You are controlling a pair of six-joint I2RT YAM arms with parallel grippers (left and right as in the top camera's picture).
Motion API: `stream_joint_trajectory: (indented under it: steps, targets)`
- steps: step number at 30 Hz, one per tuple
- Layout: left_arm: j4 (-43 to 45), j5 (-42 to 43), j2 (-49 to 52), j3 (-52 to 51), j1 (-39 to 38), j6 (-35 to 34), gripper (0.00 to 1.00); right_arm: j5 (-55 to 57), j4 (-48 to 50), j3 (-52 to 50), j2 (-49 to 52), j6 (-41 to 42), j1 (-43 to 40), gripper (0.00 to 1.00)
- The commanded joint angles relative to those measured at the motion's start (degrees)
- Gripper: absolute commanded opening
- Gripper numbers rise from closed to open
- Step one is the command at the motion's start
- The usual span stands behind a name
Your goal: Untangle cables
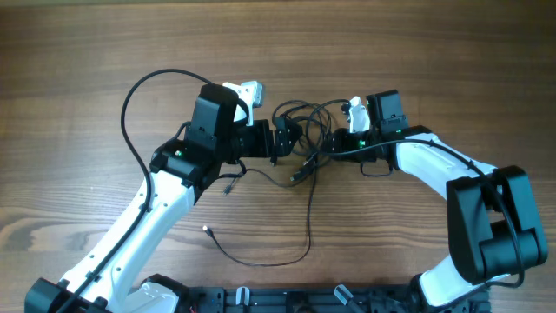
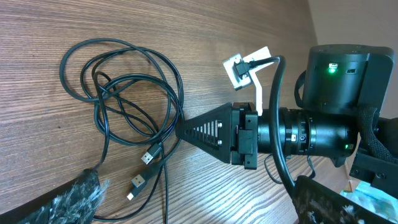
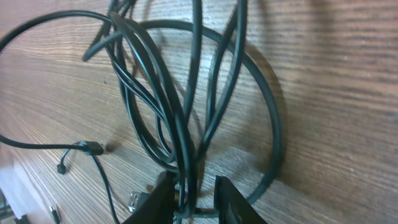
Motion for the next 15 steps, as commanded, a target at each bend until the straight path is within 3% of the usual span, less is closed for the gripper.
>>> stream_joint_trajectory:
  steps: [1, 8, 15]
  targets:
    - [0.0, -0.6, 0.3, 0.5, -0.3, 0.3, 1.00, -1.4, 1.5, -0.2, 1.6, -0.9, 0.7, 0.24]
    - [0.0, -0.6, 0.3, 0.5, -0.3, 0.3, 1.00, -1.4, 1.7, -0.3, 3.5, -0.9, 1.2, 0.18]
    - [0.0, -0.6, 0.3, 0.5, -0.3, 0.3, 1.00, -1.4, 1.2, -0.3, 4.9, -0.9, 1.2, 0.04]
